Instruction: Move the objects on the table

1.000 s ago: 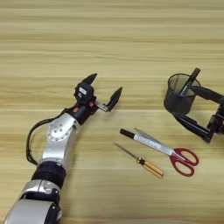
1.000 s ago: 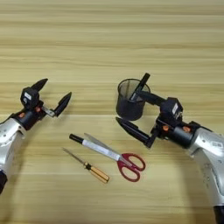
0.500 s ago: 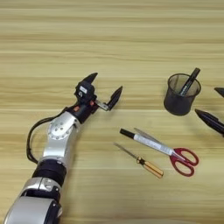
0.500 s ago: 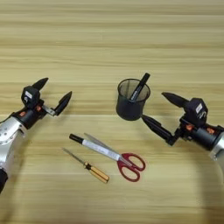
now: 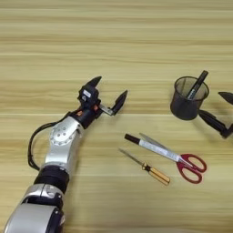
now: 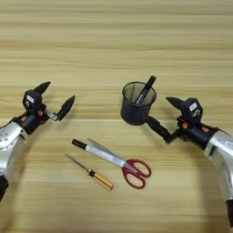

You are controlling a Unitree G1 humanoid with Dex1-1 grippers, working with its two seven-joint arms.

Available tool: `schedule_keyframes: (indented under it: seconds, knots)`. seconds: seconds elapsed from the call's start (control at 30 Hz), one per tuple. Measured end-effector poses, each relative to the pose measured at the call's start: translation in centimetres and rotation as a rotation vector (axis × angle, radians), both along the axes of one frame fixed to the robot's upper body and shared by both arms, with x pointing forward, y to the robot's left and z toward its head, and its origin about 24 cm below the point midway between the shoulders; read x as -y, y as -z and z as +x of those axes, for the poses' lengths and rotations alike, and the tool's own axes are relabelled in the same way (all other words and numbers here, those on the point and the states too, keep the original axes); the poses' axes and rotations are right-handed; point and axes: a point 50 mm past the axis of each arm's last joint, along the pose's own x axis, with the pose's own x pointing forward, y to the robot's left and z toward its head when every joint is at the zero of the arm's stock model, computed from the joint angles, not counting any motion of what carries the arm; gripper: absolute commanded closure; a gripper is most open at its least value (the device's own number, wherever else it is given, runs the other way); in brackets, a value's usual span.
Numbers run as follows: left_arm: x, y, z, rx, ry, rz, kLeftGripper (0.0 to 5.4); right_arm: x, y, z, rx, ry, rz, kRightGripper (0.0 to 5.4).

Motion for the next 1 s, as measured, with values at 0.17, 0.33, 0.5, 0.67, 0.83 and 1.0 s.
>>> schedule_keyframes:
  seconds: [0.17,0.33,0.5,0.67,0.83,1.0]
  knots:
    - [0.0,0.0,0.0,0.001,0.000,0.000,0.00,-0.3,0.6,0.4,-0.026,0.016,-0.001,0.04]
    - [0.0,0.0,0.0,0.001,0.000,0.000,0.00,-0.7,0.8,0.8,-0.032,0.023,-0.011,0.04]
    - [0.0,0.0,0.0,0.001,0.001,-0.001,0.00,-0.8,0.9,1.2,-0.037,0.029,-0.018,0.04]
    - [0.1,0.0,0.0,0.001,0.002,-0.003,0.00,-1.3,1.0,1.8,-0.034,0.037,-0.020,0.04]
    - [0.2,0.0,0.0,0.001,0.003,-0.005,0.00,-1.9,1.2,2.2,-0.037,0.033,-0.023,0.04]
    - [0.2,0.0,0.0,0.001,0.004,-0.006,0.00,-2.7,1.1,2.8,-0.024,0.023,-0.028,0.04]
